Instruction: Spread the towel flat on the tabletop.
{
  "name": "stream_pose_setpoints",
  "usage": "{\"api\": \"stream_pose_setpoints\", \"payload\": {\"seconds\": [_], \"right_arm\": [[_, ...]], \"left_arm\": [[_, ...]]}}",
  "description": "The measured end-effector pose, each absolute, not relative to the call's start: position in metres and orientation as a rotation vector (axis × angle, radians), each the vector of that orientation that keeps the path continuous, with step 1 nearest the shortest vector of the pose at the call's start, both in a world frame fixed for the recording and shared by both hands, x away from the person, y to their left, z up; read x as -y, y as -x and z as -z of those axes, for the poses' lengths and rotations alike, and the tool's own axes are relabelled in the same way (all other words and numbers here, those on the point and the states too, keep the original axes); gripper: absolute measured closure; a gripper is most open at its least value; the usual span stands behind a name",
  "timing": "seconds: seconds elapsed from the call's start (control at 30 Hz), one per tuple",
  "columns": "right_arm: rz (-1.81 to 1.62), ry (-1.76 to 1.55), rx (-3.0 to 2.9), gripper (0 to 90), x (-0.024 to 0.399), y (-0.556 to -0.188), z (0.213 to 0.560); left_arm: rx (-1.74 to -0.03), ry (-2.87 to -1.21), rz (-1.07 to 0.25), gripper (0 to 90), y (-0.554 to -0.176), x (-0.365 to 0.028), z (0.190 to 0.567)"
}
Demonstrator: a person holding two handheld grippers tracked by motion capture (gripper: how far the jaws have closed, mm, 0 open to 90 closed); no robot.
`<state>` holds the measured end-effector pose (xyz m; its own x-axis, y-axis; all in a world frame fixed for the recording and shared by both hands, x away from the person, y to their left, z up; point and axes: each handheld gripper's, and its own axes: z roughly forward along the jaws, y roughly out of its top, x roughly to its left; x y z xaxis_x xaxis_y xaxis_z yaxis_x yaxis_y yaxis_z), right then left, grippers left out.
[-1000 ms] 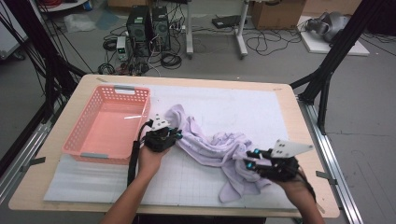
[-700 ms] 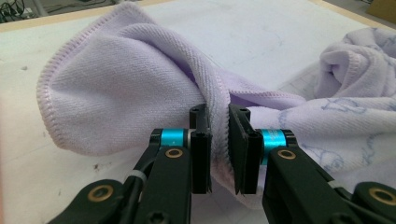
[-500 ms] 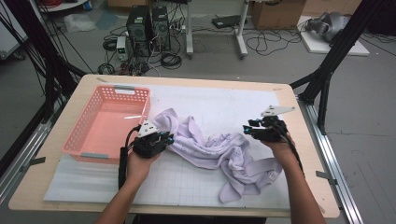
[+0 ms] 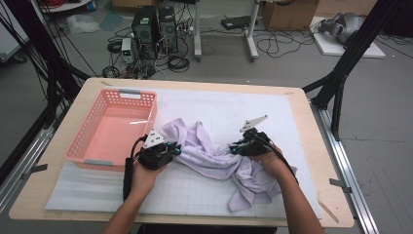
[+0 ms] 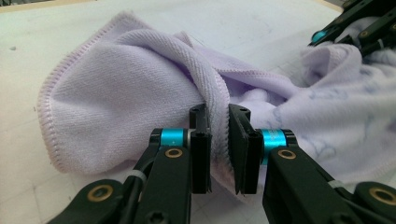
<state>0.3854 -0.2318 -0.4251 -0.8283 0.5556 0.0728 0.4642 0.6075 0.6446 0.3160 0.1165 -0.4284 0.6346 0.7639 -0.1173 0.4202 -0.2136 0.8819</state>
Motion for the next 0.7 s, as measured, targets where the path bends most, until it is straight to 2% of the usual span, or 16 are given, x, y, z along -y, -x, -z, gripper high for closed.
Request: {"api": "stream_pose_setpoints", "payload": {"seconds": [0.17, 0.37, 0.4, 0.47, 0.57, 0.7], "right_arm": [[-0.860, -1.032, -2.585, 77.1, 0.268, -0.369, 0.414], [-0.756, -1.096, -2.671, 75.2, 0.287, -0.338, 0.409], [-0.783, -1.075, -2.675, 72.7, 0.289, -0.335, 0.407], [-0.875, -1.045, -2.619, 60.3, 0.291, -0.334, 0.400], [-1.039, -0.994, -2.505, 52.2, 0.287, -0.339, 0.385], [-1.151, -0.897, -2.429, 46.6, 0.263, -0.353, 0.374]], "left_arm": [[-0.897, -1.875, -0.374, 79.1, -0.313, -0.106, 0.433], [-0.860, -1.918, -0.339, 79.1, -0.309, -0.090, 0.441], [-0.856, -1.922, -0.342, 79.1, -0.309, -0.090, 0.442], [-0.854, -1.920, -0.354, 79.1, -0.308, -0.090, 0.442], [-0.857, -1.908, -0.352, 79.0, -0.308, -0.094, 0.442], [-0.852, -1.905, -0.353, 78.9, -0.308, -0.094, 0.442]]}}
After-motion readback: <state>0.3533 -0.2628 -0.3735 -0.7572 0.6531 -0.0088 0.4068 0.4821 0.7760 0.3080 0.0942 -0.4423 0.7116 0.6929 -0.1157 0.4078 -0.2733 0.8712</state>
